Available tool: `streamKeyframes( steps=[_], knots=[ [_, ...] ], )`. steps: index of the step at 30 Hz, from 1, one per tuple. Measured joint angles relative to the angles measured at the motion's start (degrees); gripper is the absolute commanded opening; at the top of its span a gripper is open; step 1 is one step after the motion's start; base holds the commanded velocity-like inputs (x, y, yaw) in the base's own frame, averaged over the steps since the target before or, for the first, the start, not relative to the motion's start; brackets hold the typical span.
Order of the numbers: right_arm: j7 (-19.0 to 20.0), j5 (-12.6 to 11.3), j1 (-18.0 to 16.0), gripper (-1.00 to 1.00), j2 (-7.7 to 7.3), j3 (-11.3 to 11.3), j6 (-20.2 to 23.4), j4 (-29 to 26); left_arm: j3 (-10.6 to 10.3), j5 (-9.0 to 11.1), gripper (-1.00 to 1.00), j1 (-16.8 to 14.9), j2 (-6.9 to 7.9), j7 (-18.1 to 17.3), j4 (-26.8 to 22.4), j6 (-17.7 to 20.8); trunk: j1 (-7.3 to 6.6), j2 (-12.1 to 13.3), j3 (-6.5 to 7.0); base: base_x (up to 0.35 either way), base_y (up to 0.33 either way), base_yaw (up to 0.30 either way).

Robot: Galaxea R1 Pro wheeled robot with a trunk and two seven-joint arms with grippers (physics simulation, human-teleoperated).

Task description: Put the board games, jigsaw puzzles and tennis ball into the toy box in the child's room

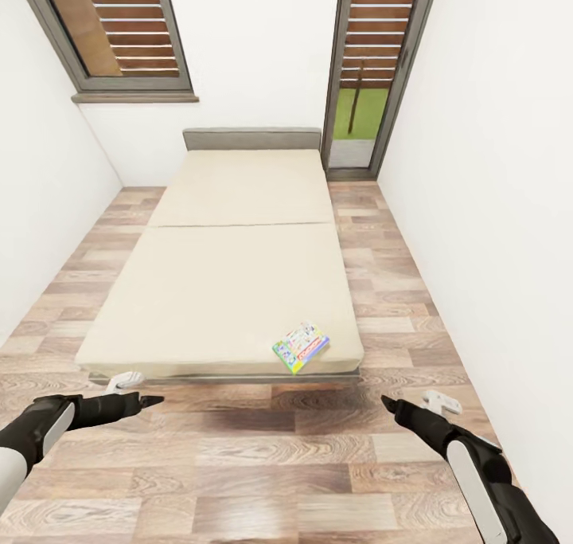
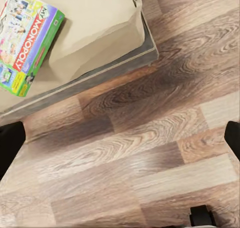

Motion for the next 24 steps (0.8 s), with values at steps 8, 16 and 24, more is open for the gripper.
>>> streamKeyframes(
  steps=[8, 16, 24],
  knots=[
    [12.32, -1.50, 0.01, 1.00, -2.43, -2.68, 1.35, 0.38, -0.12, 0.08, 1.00, 0.00, 0.45, -5.58, -0.02, -0.04, 0.00, 0.00, 0.76, 0.000, 0.000, 0.000],
    [19.43, -1.57, 0.01, 1.00, -2.91, -5.18, 2.30, 0.91, -0.14, 0.03, 1.00, 0.00, 0.99, -11.75, -0.01, -0.18, 0.00, 0.00, 1.52, 0.000, 0.000, 0.000],
    [25.77, -1.46, 0.08, 1.00, -3.14, -5.62, 2.39, 1.02, -0.14, 0.06, 1.00, 0.14, 2.27, -21.59, 0.04, -4.10, 0.00, 0.00, 2.28, 0.000, 0.000, 0.000]
  ],
)
